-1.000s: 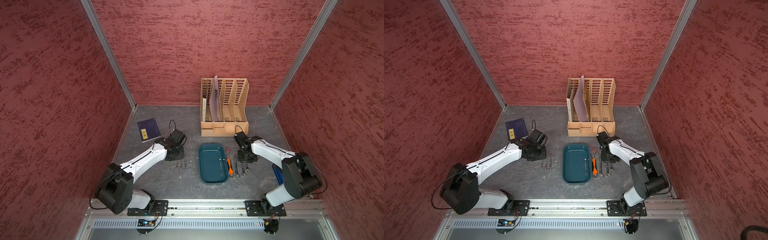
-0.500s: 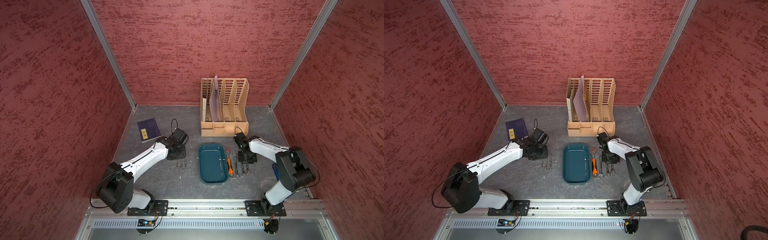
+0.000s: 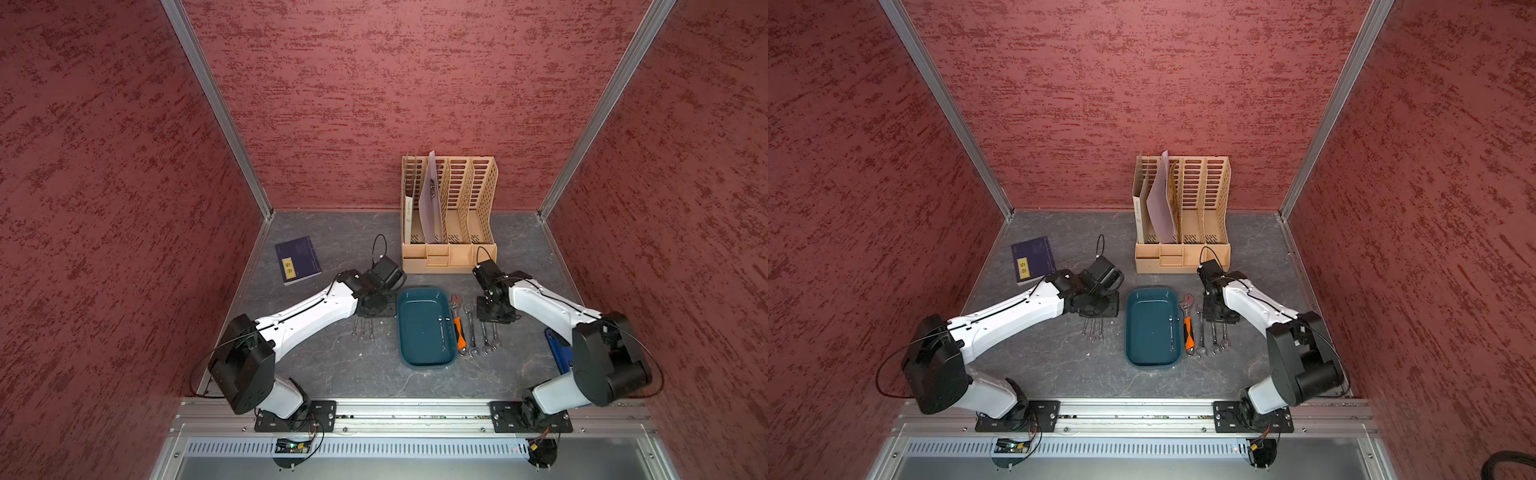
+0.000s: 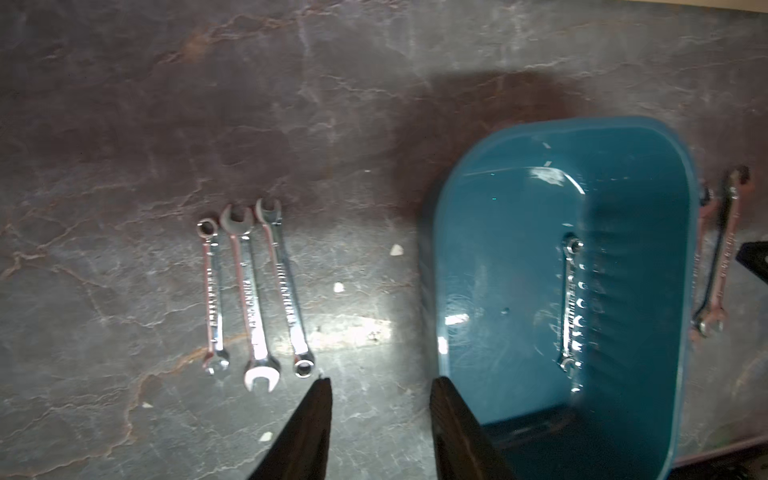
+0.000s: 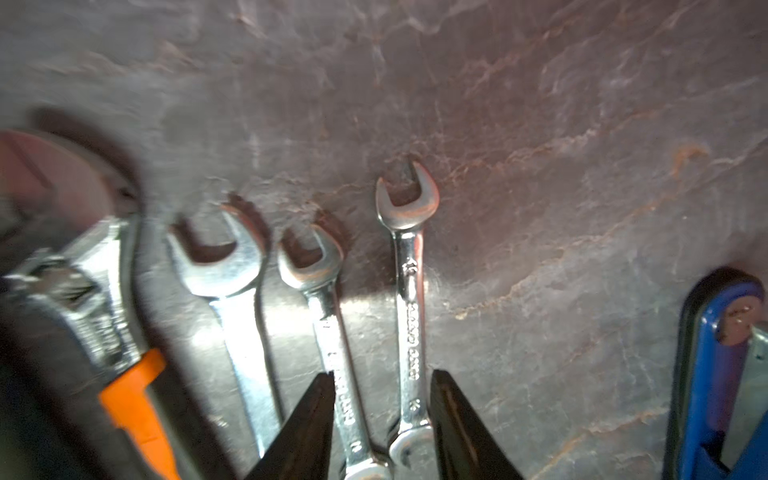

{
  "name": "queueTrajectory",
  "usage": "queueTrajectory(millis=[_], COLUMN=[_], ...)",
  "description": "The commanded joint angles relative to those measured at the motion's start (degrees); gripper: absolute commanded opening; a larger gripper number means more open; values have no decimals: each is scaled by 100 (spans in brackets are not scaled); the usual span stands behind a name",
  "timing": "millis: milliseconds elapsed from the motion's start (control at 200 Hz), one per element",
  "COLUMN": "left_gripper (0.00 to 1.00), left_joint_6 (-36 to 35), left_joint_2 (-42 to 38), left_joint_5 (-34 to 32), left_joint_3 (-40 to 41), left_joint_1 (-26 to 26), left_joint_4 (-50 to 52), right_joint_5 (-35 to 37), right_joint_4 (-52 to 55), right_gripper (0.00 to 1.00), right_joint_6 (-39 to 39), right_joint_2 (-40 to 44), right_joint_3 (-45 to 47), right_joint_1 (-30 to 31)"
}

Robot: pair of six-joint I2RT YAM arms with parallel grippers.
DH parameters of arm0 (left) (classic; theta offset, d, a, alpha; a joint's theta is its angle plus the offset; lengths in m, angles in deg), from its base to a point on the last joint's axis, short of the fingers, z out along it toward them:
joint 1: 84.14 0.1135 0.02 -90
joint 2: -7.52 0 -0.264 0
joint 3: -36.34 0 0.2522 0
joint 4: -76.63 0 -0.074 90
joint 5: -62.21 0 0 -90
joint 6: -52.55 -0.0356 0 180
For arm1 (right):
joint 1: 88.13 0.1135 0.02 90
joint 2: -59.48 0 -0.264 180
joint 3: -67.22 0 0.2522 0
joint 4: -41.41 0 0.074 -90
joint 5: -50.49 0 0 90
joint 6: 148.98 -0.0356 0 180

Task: Take out the wrench from the storage box
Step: Place the wrench at the center of the board, then pick up the wrench from the storage box.

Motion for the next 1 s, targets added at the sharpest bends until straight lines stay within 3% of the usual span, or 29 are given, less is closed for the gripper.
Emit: queueTrajectory(millis=[0,351,606,997], left_gripper=[43,43,44,55], left_joint_6=[233,443,686,997], left_joint_2=[298,1931,3187,3624], left_joint_5=[42,349,-183,-109], left_joint_3=[-374,-1507,-2531,-2559], left_joint_1=[-359,-985,-1241,-1457], left_joint_4=[-152,-625,134,87], right_joint_5=[-422,-1124,-1185,-1214], right_joint_4=[-79,-188,-196,-220], right_gripper=[44,47,49,50], right_joint_6=[-5,-195,-197,-213], right_joint_2=[511,818,858,876], right_joint_3=[12,177,243,256], right_joint_1=[-28,-29,-32,-29])
